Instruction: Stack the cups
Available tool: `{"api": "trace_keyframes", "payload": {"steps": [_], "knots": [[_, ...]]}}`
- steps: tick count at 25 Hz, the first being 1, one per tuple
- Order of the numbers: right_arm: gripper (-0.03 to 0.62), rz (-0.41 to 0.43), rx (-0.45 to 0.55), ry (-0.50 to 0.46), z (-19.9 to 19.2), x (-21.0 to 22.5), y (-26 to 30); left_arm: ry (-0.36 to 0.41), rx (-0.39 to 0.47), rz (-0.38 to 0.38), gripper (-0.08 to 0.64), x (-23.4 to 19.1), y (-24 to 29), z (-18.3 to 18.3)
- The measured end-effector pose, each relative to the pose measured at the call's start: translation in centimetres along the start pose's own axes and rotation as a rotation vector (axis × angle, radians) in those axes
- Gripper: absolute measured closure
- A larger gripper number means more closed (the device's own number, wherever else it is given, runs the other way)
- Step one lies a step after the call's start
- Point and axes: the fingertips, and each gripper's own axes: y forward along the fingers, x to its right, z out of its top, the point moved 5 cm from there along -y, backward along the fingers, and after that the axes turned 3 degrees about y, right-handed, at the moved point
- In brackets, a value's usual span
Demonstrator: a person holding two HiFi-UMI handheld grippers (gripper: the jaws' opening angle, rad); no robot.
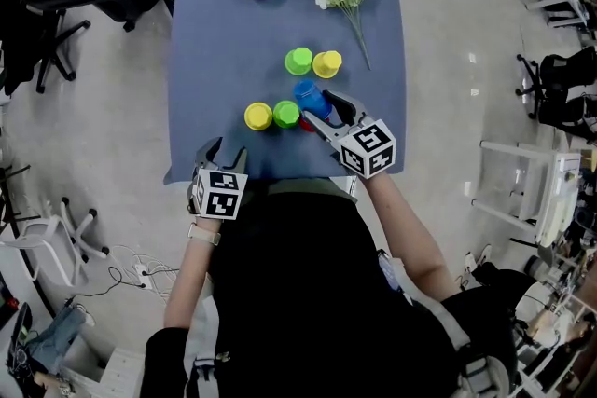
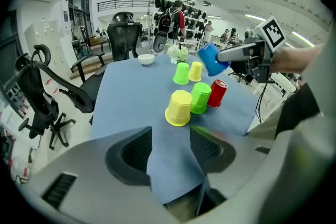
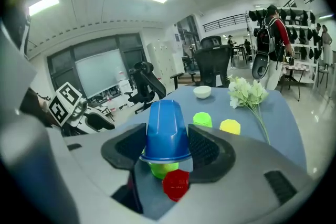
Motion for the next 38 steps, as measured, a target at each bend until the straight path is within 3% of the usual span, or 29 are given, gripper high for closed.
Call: {"api": "trace_keyframes", "payload": {"steps": [12,19,38], "knots": [[0.330,-0.042,-0.003,-0.077,-1.3,-1.9,2.5,0.009,-0.004,-0.011,0.327,-0.9,-0.9,-1.3],[0.330,-0.090,-0.014,-0.074,-2.8,-1.8,2.3,0.016,-0.011,-0.025,0.327,-1.9,-0.3,-1.3],[0.328,-0.095,-0.097,-0.101,-4.7,-2.1,1.4,0.042,0.002,-0.065,0.327,-1.1,1.3,0.7]]}}
